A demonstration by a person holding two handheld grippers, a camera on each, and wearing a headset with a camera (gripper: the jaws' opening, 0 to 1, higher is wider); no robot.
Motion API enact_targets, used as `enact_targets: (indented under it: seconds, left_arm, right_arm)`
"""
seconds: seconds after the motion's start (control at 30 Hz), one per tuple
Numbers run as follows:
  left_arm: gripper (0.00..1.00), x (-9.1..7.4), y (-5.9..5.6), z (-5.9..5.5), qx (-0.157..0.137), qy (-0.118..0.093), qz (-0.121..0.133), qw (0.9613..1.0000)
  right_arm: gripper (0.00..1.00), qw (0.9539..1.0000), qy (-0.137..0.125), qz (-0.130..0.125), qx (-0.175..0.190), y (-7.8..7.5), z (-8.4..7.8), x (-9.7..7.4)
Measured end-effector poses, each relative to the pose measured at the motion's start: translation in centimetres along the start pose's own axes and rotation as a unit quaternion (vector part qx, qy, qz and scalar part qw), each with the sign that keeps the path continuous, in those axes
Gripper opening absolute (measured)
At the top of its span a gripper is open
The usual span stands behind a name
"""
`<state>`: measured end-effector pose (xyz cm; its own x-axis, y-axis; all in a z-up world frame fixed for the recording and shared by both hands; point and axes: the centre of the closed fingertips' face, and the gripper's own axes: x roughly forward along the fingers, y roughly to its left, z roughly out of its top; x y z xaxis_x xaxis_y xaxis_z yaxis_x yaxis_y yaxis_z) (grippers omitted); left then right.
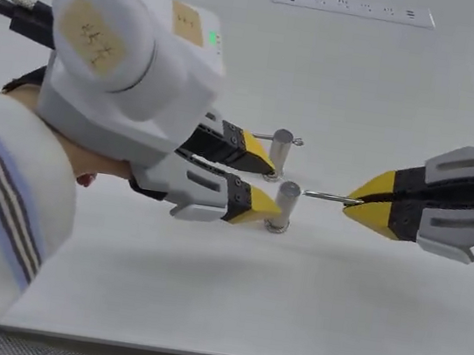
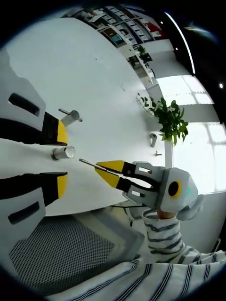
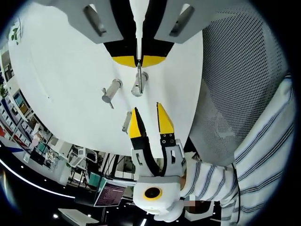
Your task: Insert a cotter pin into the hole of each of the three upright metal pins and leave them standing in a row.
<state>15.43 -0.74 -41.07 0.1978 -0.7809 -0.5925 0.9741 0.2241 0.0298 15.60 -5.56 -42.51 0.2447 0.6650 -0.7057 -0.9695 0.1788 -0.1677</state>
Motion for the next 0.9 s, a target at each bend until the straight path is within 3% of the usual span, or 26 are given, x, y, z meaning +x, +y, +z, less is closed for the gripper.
enact_targets:
  seconds: [0.2, 0.4, 0.9]
  left_arm:
    - [0.18, 0.9, 0.7, -0.6, 0.008, 0.017, -0.002, 0.9998]
    - [0.18, 1.4, 1.4, -0.9, 0.01, 0.022, -0.006, 0.9997]
    - [0.13, 2.4, 1.5, -1.5, 0.015, 0.033, -0.02, 0.9991]
  right_arm:
    - [0.0, 0.9999, 0.008, 0.002, 0.011, -0.4, -0.8, 0.4]
    - [0.0, 0.9998, 0.011, 0.009, 0.013, -0.4, -1.0, 0.8]
    - [0.0, 0.9996, 0.012, 0.021, 0.017, -0.4, -1.1, 1.5]
